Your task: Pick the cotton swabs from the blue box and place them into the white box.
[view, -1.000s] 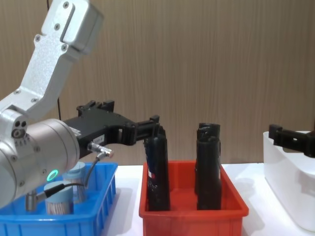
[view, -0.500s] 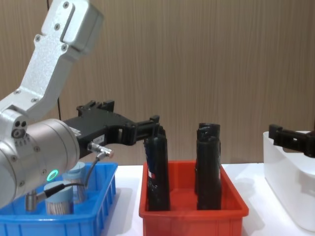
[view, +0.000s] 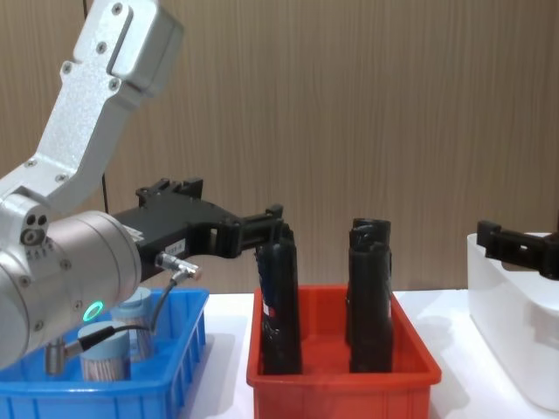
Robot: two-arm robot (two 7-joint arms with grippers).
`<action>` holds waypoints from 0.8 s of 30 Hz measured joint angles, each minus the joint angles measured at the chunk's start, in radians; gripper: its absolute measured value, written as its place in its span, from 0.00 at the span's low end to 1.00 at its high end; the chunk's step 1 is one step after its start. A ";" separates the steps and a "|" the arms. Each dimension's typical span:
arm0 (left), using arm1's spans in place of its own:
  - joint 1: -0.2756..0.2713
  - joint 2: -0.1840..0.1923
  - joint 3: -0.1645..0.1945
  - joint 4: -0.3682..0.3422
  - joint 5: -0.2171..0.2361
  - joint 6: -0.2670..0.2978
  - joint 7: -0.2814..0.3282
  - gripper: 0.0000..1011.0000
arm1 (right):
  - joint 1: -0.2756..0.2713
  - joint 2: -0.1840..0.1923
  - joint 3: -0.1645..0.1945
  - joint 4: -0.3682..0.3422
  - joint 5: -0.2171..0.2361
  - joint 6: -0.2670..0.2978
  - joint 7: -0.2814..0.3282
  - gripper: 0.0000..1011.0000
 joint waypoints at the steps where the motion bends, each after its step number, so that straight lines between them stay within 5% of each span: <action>1: 0.000 0.000 0.000 0.000 0.000 0.000 0.000 0.99 | 0.000 0.000 0.000 0.000 0.000 0.000 0.000 0.99; 24: -0.013 0.000 -0.018 0.028 -0.029 -0.026 -0.025 0.99 | 0.000 0.000 0.000 0.000 0.000 0.000 0.000 0.99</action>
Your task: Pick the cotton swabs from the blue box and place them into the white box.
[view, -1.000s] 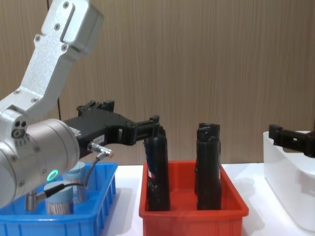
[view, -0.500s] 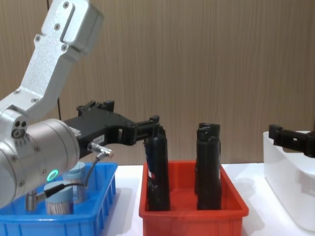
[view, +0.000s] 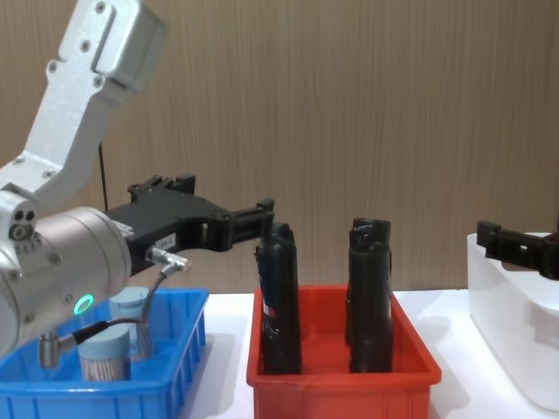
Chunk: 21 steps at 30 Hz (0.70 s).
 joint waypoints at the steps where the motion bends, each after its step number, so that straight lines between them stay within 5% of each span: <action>1: -0.001 0.000 -0.002 0.003 -0.004 -0.002 -0.002 0.99 | 0.000 0.000 0.000 0.000 0.000 0.000 0.000 0.99; 21: -0.014 -0.008 -0.041 0.062 -0.139 0.025 0.032 0.99 | 0.000 0.000 0.000 0.000 0.000 0.000 0.000 0.99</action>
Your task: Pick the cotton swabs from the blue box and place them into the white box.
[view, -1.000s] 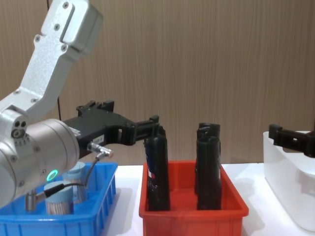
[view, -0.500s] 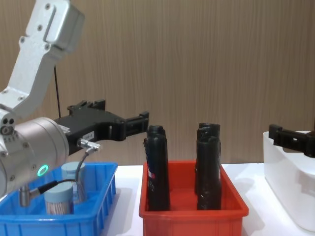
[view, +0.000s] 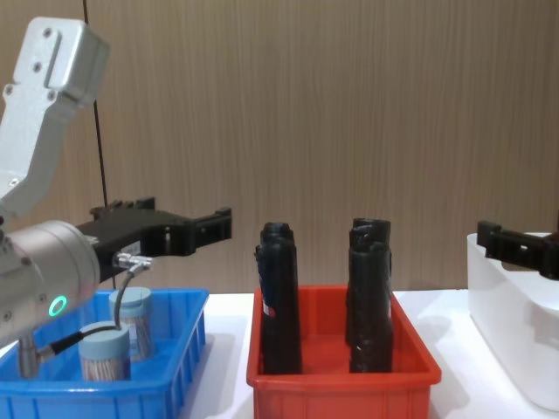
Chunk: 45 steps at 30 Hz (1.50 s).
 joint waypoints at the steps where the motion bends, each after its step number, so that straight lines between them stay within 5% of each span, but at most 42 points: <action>1: 0.001 0.000 -0.001 0.000 -0.005 0.004 0.006 0.99 | 0.000 0.000 0.000 0.000 0.000 0.000 0.000 0.99; 25: 0.004 0.017 -0.058 -0.031 -0.154 0.235 0.124 0.99 | 0.000 0.000 0.000 0.000 0.000 0.000 0.000 0.99; 45: -0.025 0.013 -0.087 0.034 -0.189 0.329 0.140 0.99 | 0.000 0.000 0.000 0.000 0.000 0.000 0.000 0.99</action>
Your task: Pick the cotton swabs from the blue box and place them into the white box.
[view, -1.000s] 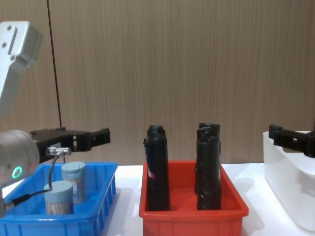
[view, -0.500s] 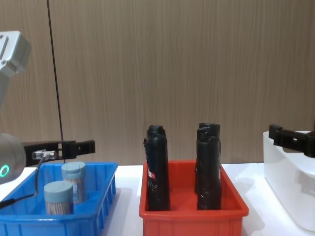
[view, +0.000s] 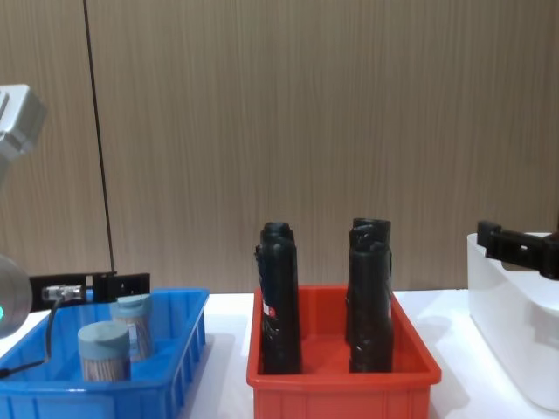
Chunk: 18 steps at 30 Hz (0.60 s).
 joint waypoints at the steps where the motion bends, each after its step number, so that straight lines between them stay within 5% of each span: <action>1: -0.002 -0.001 -0.001 0.004 0.000 0.002 -0.001 0.99 | 0.000 0.000 0.000 0.000 0.000 0.000 0.000 0.99; 18: -0.060 -0.029 -0.008 0.120 0.023 0.024 -0.033 0.99 | 0.000 0.000 0.000 0.000 0.000 0.000 0.000 0.99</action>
